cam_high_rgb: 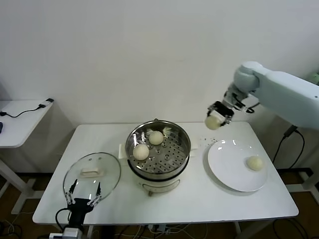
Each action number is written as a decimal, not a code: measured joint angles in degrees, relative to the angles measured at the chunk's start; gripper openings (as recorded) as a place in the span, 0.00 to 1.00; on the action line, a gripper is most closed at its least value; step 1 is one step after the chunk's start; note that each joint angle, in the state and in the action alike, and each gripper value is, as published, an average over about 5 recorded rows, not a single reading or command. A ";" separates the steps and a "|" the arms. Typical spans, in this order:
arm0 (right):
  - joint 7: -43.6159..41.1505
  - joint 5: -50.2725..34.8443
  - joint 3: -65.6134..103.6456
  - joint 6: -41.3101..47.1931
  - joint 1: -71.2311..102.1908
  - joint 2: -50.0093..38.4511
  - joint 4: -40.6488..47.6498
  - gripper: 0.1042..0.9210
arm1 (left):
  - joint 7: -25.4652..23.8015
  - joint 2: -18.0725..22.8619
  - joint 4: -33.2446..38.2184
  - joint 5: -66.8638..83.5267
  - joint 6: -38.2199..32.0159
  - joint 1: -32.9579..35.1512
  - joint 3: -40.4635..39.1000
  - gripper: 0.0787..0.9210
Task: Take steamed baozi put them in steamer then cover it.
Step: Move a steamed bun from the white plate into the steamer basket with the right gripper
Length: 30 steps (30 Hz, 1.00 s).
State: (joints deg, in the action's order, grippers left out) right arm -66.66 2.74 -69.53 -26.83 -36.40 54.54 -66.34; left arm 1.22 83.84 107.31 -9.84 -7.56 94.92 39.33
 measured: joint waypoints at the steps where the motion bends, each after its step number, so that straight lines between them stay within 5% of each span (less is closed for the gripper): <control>1: 0.17 0.00 -0.21 -0.77 -0.44 1.11 -0.47 0.70 | 0.00 0.00 -0.08 0.03 -0.02 0.03 -0.03 0.88; 30: 1.35 3.62 -4.48 -9.23 7.47 18.11 -5.62 0.71 | 0.03 -0.35 -1.64 0.52 0.11 -0.37 0.40 0.88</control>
State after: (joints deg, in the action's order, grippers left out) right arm -65.31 6.37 -74.01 -36.06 -28.93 72.65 -71.95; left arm 1.26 83.50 105.67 -9.31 -7.46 94.54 39.73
